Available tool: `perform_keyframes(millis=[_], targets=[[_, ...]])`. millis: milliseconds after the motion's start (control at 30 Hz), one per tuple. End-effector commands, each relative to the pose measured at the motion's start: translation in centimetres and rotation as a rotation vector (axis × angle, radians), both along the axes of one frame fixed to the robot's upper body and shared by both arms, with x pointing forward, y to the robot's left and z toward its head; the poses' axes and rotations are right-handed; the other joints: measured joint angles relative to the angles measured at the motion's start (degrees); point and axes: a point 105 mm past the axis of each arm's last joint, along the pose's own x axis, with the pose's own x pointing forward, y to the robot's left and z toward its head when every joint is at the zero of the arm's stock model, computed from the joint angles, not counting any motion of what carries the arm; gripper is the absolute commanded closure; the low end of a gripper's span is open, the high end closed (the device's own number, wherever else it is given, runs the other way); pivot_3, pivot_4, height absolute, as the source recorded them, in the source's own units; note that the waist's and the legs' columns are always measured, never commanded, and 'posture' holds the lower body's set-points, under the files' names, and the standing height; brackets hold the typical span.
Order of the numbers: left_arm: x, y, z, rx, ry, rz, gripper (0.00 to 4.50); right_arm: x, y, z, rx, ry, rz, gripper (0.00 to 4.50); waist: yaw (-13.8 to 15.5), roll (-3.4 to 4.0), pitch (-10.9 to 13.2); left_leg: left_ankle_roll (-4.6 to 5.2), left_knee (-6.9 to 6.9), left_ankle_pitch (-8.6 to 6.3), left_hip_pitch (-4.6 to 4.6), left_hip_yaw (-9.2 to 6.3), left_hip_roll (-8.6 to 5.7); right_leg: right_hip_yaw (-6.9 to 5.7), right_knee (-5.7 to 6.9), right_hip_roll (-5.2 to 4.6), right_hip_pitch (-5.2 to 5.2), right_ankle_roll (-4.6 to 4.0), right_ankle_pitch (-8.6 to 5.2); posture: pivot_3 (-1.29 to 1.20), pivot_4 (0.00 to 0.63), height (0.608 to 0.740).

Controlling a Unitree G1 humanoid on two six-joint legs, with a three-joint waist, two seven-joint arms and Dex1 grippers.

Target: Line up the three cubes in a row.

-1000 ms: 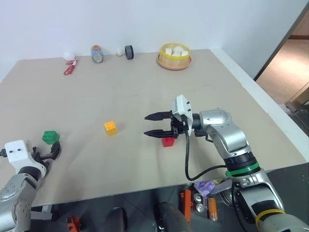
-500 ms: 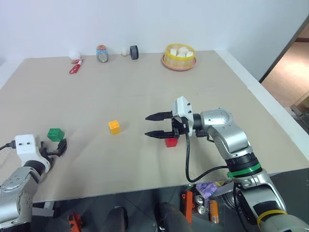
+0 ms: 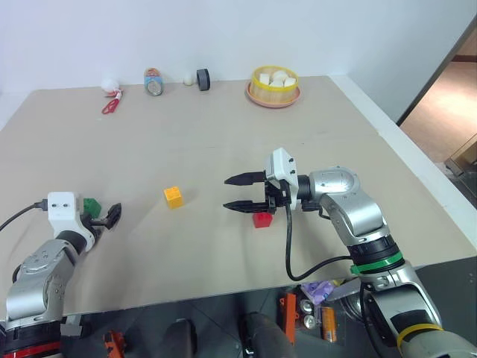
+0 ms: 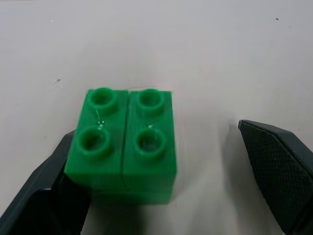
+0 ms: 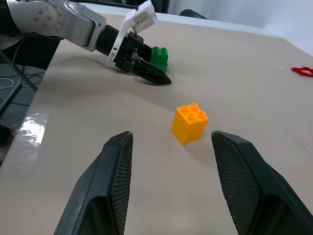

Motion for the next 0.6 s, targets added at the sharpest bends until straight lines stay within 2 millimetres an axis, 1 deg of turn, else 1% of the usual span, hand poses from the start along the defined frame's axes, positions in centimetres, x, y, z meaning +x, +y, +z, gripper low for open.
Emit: perform_keyframes(millis=[33,100,333,367,400,433,467,600], targets=[[-0.7,0.2,0.0,-0.003,0.003,0.016,1.19,-0.2,0.0,1.2,0.014,-0.042,0.013,1.71,0.0,0.0,0.0,0.0,0.0,0.0,0.0,0.0,0.0,0.0,0.0,0.0,0.0,0.0,0.0,0.0,0.15,0.74],[-1.1,0.3,-0.2,-0.006,0.009,0.028,1.84,-0.1,0.0,1.2,0.013,-0.04,0.012,1.71,0.0,0.0,0.0,0.0,0.0,0.0,0.0,0.03,0.0,0.02,0.0,-0.01,0.0,-0.01,0.0,0.0,0.15,0.74],[-1.9,0.7,-0.3,-0.005,0.02,0.056,1.84,0.2,0.2,1.1,0.007,-0.043,0.017,1.71,-0.08,0.0,0.0,0.0,0.0,0.0,0.05,0.16,0.0,0.1,-0.04,-0.02,0.0,-0.16,-0.1,0.0,0.15,0.74],[-2.0,0.5,-0.3,-0.011,0.015,0.048,2.36,0.2,0.3,1.1,0.007,-0.043,0.019,1.71,-0.09,0.0,0.0,0.0,0.0,0.0,0.05,0.16,0.0,0.1,-0.04,-0.01,0.0,-0.16,-0.1,0.0,0.15,0.74],[-2.0,0.4,-0.2,-0.011,0.006,0.04,2.61,0.2,0.3,1.2,0.007,-0.043,0.021,1.71,-0.09,0.0,0.0,0.0,0.0,0.0,0.06,0.17,0.04,0.09,-0.03,0.01,-0.01,-0.16,-0.1,0.0,0.15,0.74],[-2.0,0.2,-0.1,-0.012,0.0,0.034,2.95,0.3,0.3,1.2,0.007,-0.045,0.023,1.71,-0.08,0.0,0.0,0.0,0.0,0.0,0.06,0.17,0.05,0.09,-0.03,0.01,-0.01,-0.16,-0.1,0.0,0.15,0.74],[-2.0,0.1,0.0,-0.019,-0.007,0.03,3.16,0.3,0.4,1.2,0.007,-0.046,0.023,1.71,-0.08,0.0,0.0,0.0,0.0,-0.01,0.06,0.16,0.05,0.08,-0.03,0.01,0.0,-0.16,-0.1,0.0,0.15,0.74],[-1.8,0.0,0.4,-0.02,-0.021,0.033,3.16,0.4,0.4,1.2,0.006,-0.048,0.023,1.71,-0.04,0.0,0.0,-0.01,0.0,-0.01,0.04,0.17,0.01,0.1,-0.04,-0.02,0.0,-0.16,-0.1,0.0,0.15,0.74]])
